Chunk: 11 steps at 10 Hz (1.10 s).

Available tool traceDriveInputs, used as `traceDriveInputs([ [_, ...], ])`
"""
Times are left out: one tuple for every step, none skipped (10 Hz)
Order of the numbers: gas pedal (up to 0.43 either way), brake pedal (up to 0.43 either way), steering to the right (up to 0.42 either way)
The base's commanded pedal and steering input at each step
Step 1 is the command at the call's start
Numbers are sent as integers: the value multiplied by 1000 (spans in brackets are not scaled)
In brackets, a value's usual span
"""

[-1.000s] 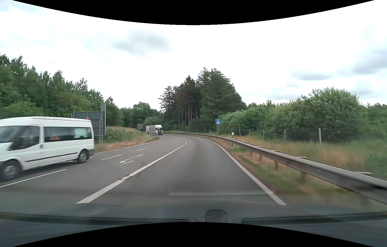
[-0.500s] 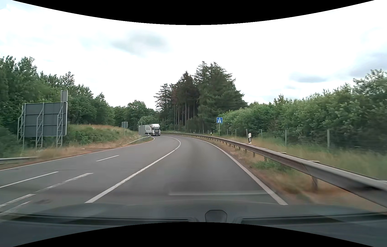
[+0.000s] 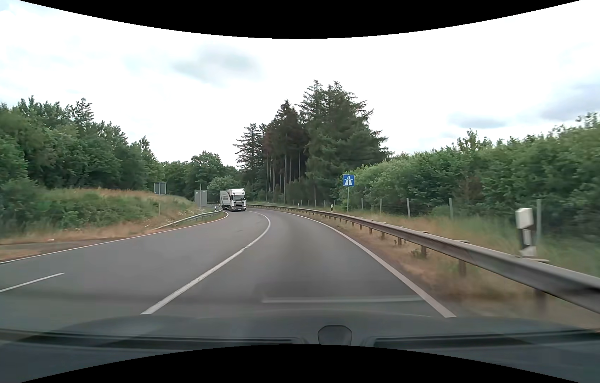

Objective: Follow the waypoints while adhering to traffic rules and regulations

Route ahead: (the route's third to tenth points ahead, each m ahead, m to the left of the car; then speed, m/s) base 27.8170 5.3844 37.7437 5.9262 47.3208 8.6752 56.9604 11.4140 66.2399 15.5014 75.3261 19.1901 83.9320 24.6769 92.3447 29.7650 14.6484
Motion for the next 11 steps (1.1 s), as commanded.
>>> traceDriveInputs([
  [378,0,-14],
  [378,0,-18],
  [370,0,-20],
  [370,0,-21],
  [358,0,-23],
  [350,0,-27],
  [350,0,-30],
  [339,0,-33],
  [339,0,-34],
  [331,0,-34],
  [331,0,-34],
])
